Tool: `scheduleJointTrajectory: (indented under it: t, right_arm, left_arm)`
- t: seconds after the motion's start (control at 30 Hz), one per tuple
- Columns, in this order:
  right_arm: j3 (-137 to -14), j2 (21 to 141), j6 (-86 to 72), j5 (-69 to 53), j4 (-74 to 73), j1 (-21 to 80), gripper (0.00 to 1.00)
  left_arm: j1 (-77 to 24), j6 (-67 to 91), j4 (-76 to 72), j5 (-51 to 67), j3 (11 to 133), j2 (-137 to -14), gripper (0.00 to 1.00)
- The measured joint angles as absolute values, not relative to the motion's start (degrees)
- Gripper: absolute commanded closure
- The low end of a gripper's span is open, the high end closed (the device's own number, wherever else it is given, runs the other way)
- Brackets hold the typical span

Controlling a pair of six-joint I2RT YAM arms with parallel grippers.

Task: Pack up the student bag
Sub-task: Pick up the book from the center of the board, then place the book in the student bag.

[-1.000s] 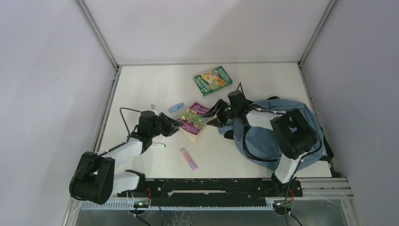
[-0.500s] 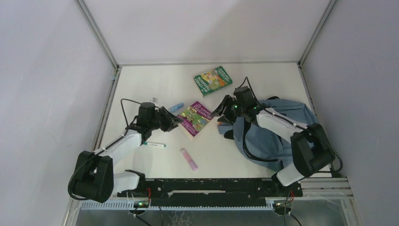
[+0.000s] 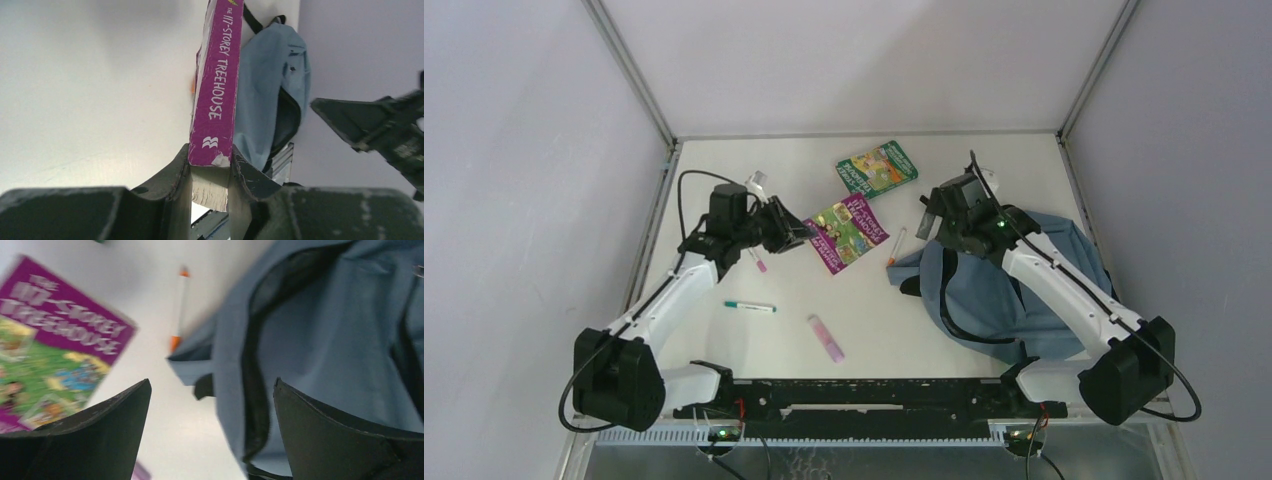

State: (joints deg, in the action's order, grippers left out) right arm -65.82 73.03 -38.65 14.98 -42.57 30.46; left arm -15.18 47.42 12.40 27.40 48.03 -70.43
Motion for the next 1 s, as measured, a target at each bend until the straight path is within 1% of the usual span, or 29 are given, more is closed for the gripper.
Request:
scheduleJointTrajectory:
  t: [0.07, 0.13, 0.33, 0.4, 0.43, 0.47, 0.53, 0.57, 0.7, 0.87, 1.0]
  right_arm:
    - [-65.76, 73.08, -37.8, 17.45, -46.24, 30.35, 0.01]
    - [-65.43, 73.06, -37.52, 18.87, -48.75, 30.52, 0.05]
    - [-60.27, 71.02, -37.8, 19.66, -51.22, 30.55, 0.28]
    - [-58.24, 69.47, -37.8, 18.81, -51.35, 29.67, 0.38]
    - [-57.58, 68.82, -37.74, 18.31, -51.37, 29.19, 0.46]
    - [-56.97, 68.05, -37.63, 17.43, -51.33, 28.49, 0.6]
    - [-56.23, 66.83, -36.95, 16.03, -51.22, 26.96, 0.96]
    - [-55.99, 65.91, -36.75, 14.76, -51.07, 26.11, 1.0]
    - [-55.96, 62.63, -34.54, 11.75, -50.72, 22.87, 1.0]
    - [-56.31, 56.16, -29.82, 5.5, -50.87, 18.04, 1.0]
    - [-57.6, 54.11, -26.59, 0.19, -51.2, 15.11, 1.0]
  left_arm:
    - [-15.18, 46.87, 13.52, 28.84, 49.93, -70.37, 1.0]
    - [-15.18, 46.65, 13.98, 30.59, 51.37, -70.28, 1.0]
    - [-15.18, 47.18, 14.22, 35.18, 53.49, -69.6, 1.0]
    - [-15.18, 48.16, 14.17, 36.32, 53.49, -69.38, 1.0]
    - [-15.18, 48.69, 14.04, 36.91, 53.49, -69.36, 1.0]
    - [-15.18, 49.15, 13.82, 37.52, 53.49, -69.36, 1.0]
    - [-15.18, 49.76, 13.58, 38.5, 53.49, -69.36, 1.0]
    - [-15.2, 50.0, 13.34, 39.09, 53.49, -69.36, 1.0]
    - [-16.53, 49.47, 13.54, 41.8, 54.41, -70.48, 1.0]
    - [-22.9, 49.06, 14.59, 46.61, 59.24, -76.66, 1.0]
    - [-26.2, 49.56, 14.7, 50.52, 61.56, -79.83, 1.0]
